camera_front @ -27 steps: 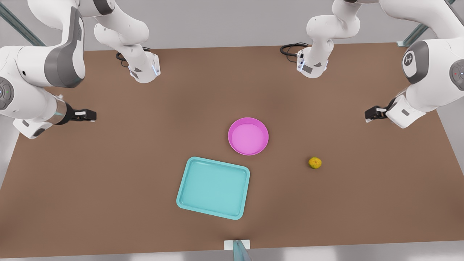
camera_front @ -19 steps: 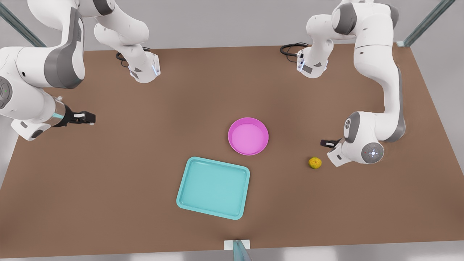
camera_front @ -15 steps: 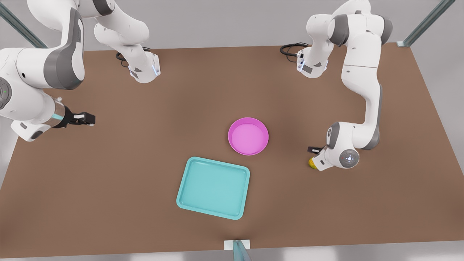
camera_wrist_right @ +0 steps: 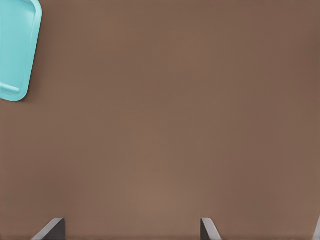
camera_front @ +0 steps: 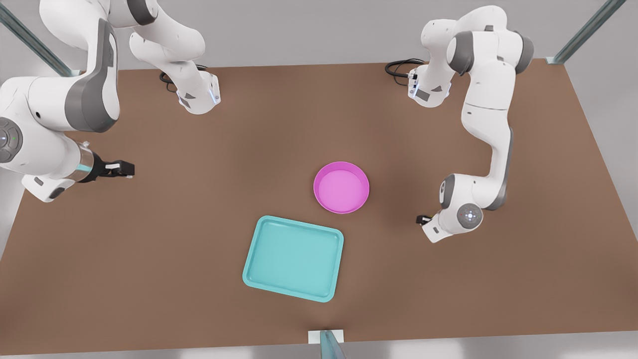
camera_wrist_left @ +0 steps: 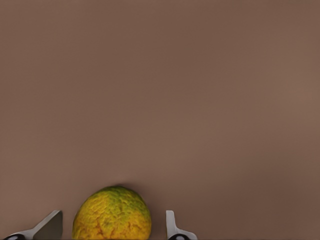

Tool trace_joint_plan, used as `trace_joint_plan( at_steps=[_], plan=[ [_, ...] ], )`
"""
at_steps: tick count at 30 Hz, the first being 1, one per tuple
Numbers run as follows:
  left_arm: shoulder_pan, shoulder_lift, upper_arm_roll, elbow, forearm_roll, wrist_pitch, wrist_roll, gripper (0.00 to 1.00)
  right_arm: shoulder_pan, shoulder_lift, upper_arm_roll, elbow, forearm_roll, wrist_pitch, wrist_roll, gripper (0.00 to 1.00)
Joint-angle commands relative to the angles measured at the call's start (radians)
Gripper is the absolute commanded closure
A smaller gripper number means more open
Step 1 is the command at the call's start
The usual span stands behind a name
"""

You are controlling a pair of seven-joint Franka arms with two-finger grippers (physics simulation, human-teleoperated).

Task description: Place the orange on the plate with the left arm and the plate on the tray with the right arm

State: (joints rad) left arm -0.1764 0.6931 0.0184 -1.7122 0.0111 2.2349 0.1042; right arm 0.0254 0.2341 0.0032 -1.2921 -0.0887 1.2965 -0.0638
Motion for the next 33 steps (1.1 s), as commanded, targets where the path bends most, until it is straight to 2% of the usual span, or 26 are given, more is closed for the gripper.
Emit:
trace_joint_plan(
  at_steps=[1,6,7,8,13,16,18,20,22,26,31,32,33],
  plan=[
    [0.003,0.014,0.0,0.002,0.004,0.051,0.002,0.0,-0.001,-0.001,0.0,0.0,0.001,0.001,-0.007,0.0],
    [0.008,0.033,0.0,-0.003,0.006,0.045,0.002,0.0,-0.007,-0.001,0.0,0.0,0.001,0.0,-0.007,0.0],
    [0.006,0.026,0.0,-0.004,0.007,0.029,0.0,0.23,-0.009,-0.001,0.0,0.0,0.001,0.0,-0.007,0.0],
    [0.006,0.022,0.0,-0.004,0.006,0.012,0.0,0.33,-0.009,0.001,0.0,0.0,0.001,0.0,-0.007,0.0],
    [0.003,0.003,0.0,-0.003,0.006,-0.034,-0.041,0.34,-0.009,0.005,0.0,0.0,0.003,0.0,-0.022,0.0],
    [-0.075,-0.02,-0.002,0.02,0.004,-0.119,-0.19,0.33,-0.01,0.007,0.0,0.0,0.003,0.0,-0.022,0.0],
    [-0.219,-0.03,-0.002,0.034,-0.003,-0.15,-0.377,0.33,-0.01,0.005,0.0,0.0,0.003,0.0,-0.022,0.0],
    [-0.307,-0.027,-0.063,0.055,-0.005,-0.15,-0.564,0.31,-0.01,0.007,0.0,0.0,0.003,0.0,-0.022,0.0],
    [-0.314,-0.043,-0.13,0.068,-0.006,-0.178,-0.672,0.31,-0.015,0.007,0.0,-0.001,0.003,0.0,-0.022,0.0],
    [-0.316,-0.061,-0.172,0.075,-0.005,-0.222,-0.735,0.31,0.004,0.044,0.003,-0.021,0.079,0.0,-0.01,0.0],
    [-0.373,-0.047,-0.186,0.077,-0.023,-0.222,-0.81,0.28,0.025,0.094,0.103,-0.075,0.159,0.118,0.009,0.0],
    [-0.376,-0.044,-0.186,0.086,-0.022,-0.224,-0.81,0.0,0.03,0.094,0.115,-0.108,0.181,0.159,0.038,0.0],
    [-0.374,-0.046,-0.186,0.088,-0.022,-0.224,-0.805,0.0,0.051,0.094,0.119,-0.138,0.198,0.199,0.08,0.0]
  ],
)
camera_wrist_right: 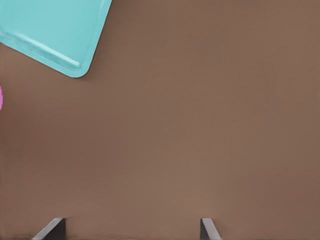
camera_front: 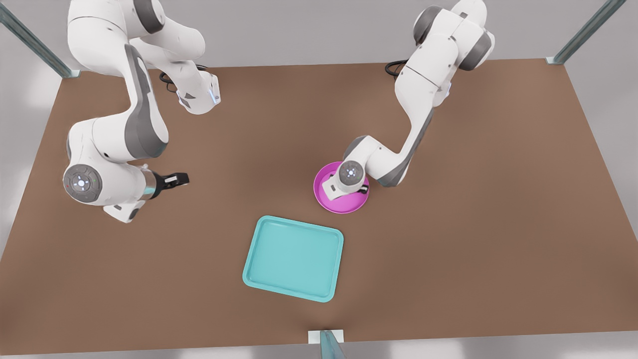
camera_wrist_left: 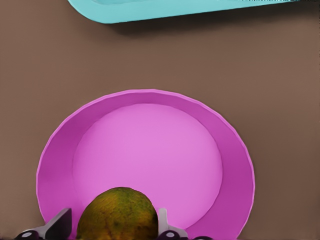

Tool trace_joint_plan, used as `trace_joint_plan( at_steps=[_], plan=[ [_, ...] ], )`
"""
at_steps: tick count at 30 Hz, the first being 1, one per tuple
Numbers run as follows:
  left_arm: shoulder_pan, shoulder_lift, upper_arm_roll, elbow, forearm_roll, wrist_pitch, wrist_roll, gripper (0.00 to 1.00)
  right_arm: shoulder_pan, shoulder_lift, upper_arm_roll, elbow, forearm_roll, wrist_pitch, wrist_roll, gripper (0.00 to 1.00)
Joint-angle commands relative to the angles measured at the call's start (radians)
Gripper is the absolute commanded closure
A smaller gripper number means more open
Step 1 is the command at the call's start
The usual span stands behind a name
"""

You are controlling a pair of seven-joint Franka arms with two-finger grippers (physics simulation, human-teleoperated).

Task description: Place the orange on the plate with the left arm and the plate on the tray with the right arm

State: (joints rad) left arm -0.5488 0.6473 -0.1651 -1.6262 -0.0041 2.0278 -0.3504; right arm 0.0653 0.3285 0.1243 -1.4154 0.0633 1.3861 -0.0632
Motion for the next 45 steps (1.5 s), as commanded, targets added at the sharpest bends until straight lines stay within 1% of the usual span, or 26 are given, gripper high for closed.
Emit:
trace_joint_plan(
  at_steps=[1,2,3,4,5,6,7,9,10,11,12,13,14,15,16,17,18,20,23,27,35,39,40,41,42,45],
  plan=[
    [0.0,-0.003,0.007,0.02,-0.002,-0.06,-0.332,0.0,0.013,-0.002,0.035,-0.048,0.049,0.162,0.121,0.0],
    [0.017,-0.005,0.021,0.077,0.001,-0.188,-0.269,0.0,0.013,-0.002,0.041,-0.088,0.082,0.223,0.125,0.0],
    [0.018,-0.028,0.108,0.118,0.001,-0.328,-0.138,0.0,0.018,-0.002,0.041,-0.123,0.09,0.277,0.128,0.0],
    [0.02,-0.132,0.3,0.187,-0.056,-0.51,0.062,0.0,0.062,0.006,0.043,-0.163,0.118,0.358,0.203,0.0],
    [0.021,-0.156,0.518,0.276,-0.132,-0.641,0.301,0.0,0.109,0.035,0.043,-0.163,0.119,0.432,0.285,0.0],
    [0.024,-0.149,0.676,0.309,-0.155,-0.675,0.516,0.0,0.134,0.069,0.043,-0.163,0.136,0.476,0.371,0.0],
    [0.047,-0.15,0.751,0.347,-0.16,-0.679,0.551,0.0,0.139,0.107,0.043,-0.163,0.228,0.513,0.444,0.0],
    [0.098,-0.152,0.76,0.384,-0.166,-0.712,0.554,0.0,0.169,0.147,0.043,-0.2,0.297,0.608,0.477,0.0],
    [0.127,-0.161,0.748,0.396,-0.169,-0.713,0.553,0.0,0.188,0.136,0.057,-0.301,0.339,0.754,0.477,0.0],
    [0.226,-0.238,0.606,0.379,-0.16,-0.709,0.535,0.0,0.188,0.12,0.095,-0.381,0.343,0.882,0.477,0.0],
    [0.404,-0.273,0.368,0.39,-0.097,-0.696,0.528,0.0,0.188,0.103,0.123,-0.447,0.345,0.979,0.477,0.0],
    [0.42,-0.406,0.306,0.252,0.076,-0.558,0.502,0.0,0.189,0.096,0.147,-0.493,0.372,1.054,0.477,0.0],
    [0.42,-0.451,0.306,0.174,0.073,-0.52,0.501,0.0,0.191,0.098,0.17,-0.531,0.395,1.137,0.477,0.0],
    [0.421,-0.422,0.305,0.253,0.07,-0.56,0.505,0.0,0.212,0.11,0.187,-0.566,0.417,1.243,0.477,0.0],
    [0.422,-0.358,0.292,0.393,0.067,-0.658,0.51,0.0,0.228,0.142,0.198,-0.574,0.431,1.309,0.477,0.0],
    [0.422,-0.327,0.282,0.434,0.029,-0.686,0.515,0.0,0.235,0.176,0.21,-0.56,0.434,1.329,0.477,0.0],
    [0.438,-0.321,0.297,0.433,-0.077,-0.681,0.516,0.0,0.261,0.213,0.224,-0.522,0.49,1.331,0.477,0.0],
    [0.443,-0.319,0.368,0.425,-0.083,-0.683,0.515,0.0,0.281,0.251,0.229,-0.487,0.501,1.329,0.467,0.0],
    [0.443,-0.305,0.371,0.425,-0.08,-0.681,0.51,0.0,0.3,0.305,0.229,-0.442,0.497,1.326,0.346,0.0],
    [0.443,-0.298,0.375,0.424,-0.082,-0.675,0.502,0.0,0.297,0.311,0.229,-0.45,0.497,1.311,0.229,0.0],
    [0.443,-0.302,0.375,0.401,-0.082,-0.656,0.498,0.0,0.369,0.392,0.229,-0.404,0.495,1.312,0.195,0.0],
    [0.443,-0.304,0.375,0.401,-0.08,-0.656,0.496,0.0,0.38,0.394,0.23,-0.404,0.495,1.312,0.195,0.0],
    [0.443,-0.305,0.377,0.402,-0.08,-0.656,0.496,0.0,0.381,0.396,0.235,-0.404,0.495,1.311,0.194,0.07],
    [0.443,-0.305,0.375,0.402,-0.08,-0.656,0.496,0.0,0.384,0.4,0.238,-0.404,0.495,1.311,0.192,0.26],
    [0.443,-0.308,0.375,0.401,-0.08,-0.659,0.496,0.0,0.384,0.4,0.238,-0.404,0.495,1.311,0.192,0.34],
    [0.441,-0.31,0.377,0.401,-0.08,-0.66,0.496,0.0,0.386,0.408,0.244,-0.404,0.495,1.309,0.192,0.4]
  ],
)
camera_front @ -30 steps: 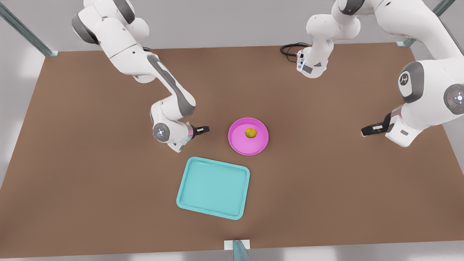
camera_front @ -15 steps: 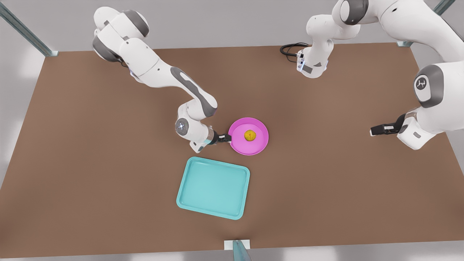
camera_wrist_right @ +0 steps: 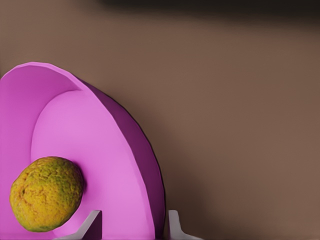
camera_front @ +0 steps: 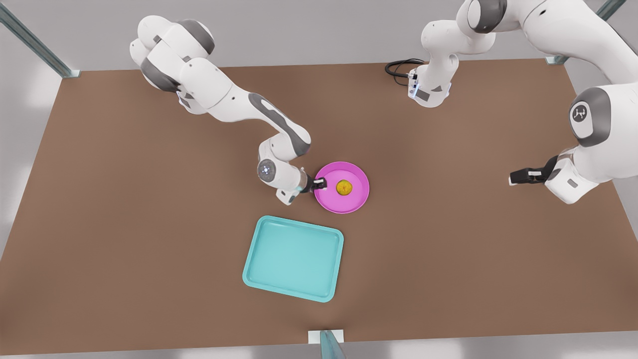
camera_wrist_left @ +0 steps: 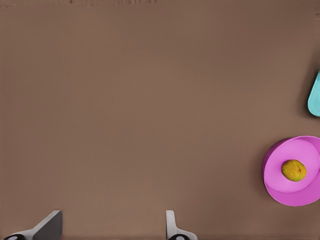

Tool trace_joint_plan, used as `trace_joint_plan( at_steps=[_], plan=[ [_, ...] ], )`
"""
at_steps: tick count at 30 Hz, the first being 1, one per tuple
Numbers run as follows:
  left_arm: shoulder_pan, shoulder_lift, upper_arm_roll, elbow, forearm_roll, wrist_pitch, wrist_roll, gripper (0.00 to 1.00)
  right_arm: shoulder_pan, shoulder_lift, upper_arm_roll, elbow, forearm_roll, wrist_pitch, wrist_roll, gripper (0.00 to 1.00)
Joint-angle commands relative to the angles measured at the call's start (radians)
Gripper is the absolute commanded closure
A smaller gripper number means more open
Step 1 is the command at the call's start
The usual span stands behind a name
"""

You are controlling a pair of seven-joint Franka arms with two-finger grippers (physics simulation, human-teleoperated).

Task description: Place the orange on the plate with the left arm and the plate on the tray with the right arm

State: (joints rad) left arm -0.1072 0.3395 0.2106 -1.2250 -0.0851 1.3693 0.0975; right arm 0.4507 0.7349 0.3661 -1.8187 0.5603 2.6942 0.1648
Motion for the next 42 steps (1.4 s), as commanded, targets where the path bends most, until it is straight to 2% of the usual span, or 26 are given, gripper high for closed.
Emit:
trace_joint_plan(
  at_steps=[1,8,9,10,11,22,31,36,42],
  plan=[
    [0.001,0.0,0.0,-0.001,0.001,0.001,0.048,0.0,0.0,0.003,0.004,0.001,-0.002,0.001,-0.036,0.43],
    [0.0,0.001,0.001,-0.001,0.002,0.002,0.048,0.0,0.0,0.024,0.007,0.013,-0.002,0.001,-0.033,0.43],
    [0.0,0.001,0.0,-0.001,0.002,0.002,0.048,0.0,0.0,0.024,0.008,0.019,-0.002,0.001,-0.033,0.54],
    [0.0,0.001,0.001,-0.001,0.002,0.002,0.048,0.0,0.0,0.026,0.01,0.019,-0.002,0.001,-0.028,0.7],
    [0.0,0.001,0.0,-0.001,0.001,0.002,0.048,0.0,-0.001,0.024,0.01,0.019,-0.002,-0.001,-0.034,0.79],
    [0.0,0.0,0.0,-0.001,0.001,-0.01,0.047,0.0,-0.038,0.001,0.043,0.03,0.001,-0.001,-0.033,0.79],
    [0.0,-0.002,0.0,-0.001,0.001,-0.01,0.045,0.0,-0.299,-0.072,0.093,0.03,0.006,-0.001,-0.034,0.79],
    [0.0,-0.002,0.0,-0.001,0.001,-0.01,0.044,0.0,-0.402,-0.032,0.091,0.116,0.007,0.015,-0.034,0.79],
    [0.0,0.0,0.0,-0.001,0.001,-0.009,0.044,0.0,-0.466,-0.011,0.086,0.125,-0.002,0.016,-0.036,0.79]
  ],
)
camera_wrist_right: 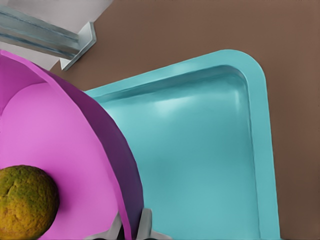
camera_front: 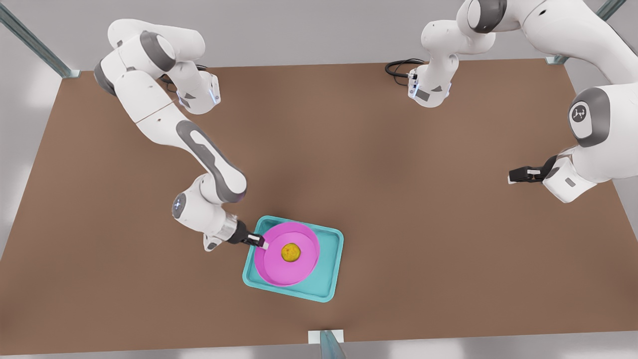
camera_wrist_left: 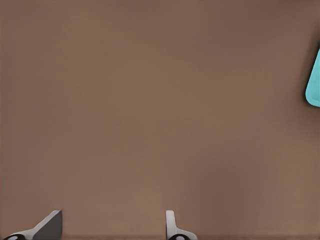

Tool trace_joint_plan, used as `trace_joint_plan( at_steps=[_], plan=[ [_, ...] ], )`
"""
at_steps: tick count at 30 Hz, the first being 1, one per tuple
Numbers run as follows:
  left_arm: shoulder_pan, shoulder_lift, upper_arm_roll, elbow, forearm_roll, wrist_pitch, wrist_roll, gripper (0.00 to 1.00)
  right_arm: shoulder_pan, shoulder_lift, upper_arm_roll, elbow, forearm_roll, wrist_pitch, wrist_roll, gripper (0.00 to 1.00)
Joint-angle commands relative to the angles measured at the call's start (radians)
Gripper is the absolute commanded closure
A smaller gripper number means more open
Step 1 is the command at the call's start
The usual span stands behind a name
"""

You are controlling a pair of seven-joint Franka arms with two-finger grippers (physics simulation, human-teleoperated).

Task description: Place the orange on the plate with the left arm and the plate on the tray with the right arm

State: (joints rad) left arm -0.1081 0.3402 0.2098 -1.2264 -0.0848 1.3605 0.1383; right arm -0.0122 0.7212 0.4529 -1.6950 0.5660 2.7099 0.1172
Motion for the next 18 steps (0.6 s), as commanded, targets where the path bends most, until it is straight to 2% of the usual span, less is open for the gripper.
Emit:
trace_joint_plan(
  at_steps=[1,6,7,15,17,18],
  plan=[
    [-0.001,-0.001,0.0,0.001,0.0,0.0,0.003,0.0,-0.003,0.003,0.0,0.001,-0.008,0.001,0.012,0.79],
    [-0.001,-0.003,0.0,0.001,0.0,0.0,0.003,0.0,0.005,0.012,0.001,0.012,-0.008,-0.001,0.012,0.78],
    [-0.001,-0.004,0.0,0.001,0.0,-0.001,0.001,0.0,0.008,0.017,0.001,0.012,-0.005,-0.001,0.013,0.0],
    [-0.001,-0.004,0.0,0.001,0.0,0.0,0.001,0.0,0.014,0.015,0.004,0.023,-0.005,-0.001,0.013,0.0],
    [-0.001,-0.004,0.0,0.001,0.0,0.0,0.001,0.0,0.005,-0.054,0.007,-0.012,-0.005,-0.028,0.013,0.0],
    [-0.001,-0.004,0.0,0.001,0.0,0.0,0.001,0.0,-0.035,-0.161,-0.016,-0.04,-0.014,-0.281,0.015,0.0]
  ],
)
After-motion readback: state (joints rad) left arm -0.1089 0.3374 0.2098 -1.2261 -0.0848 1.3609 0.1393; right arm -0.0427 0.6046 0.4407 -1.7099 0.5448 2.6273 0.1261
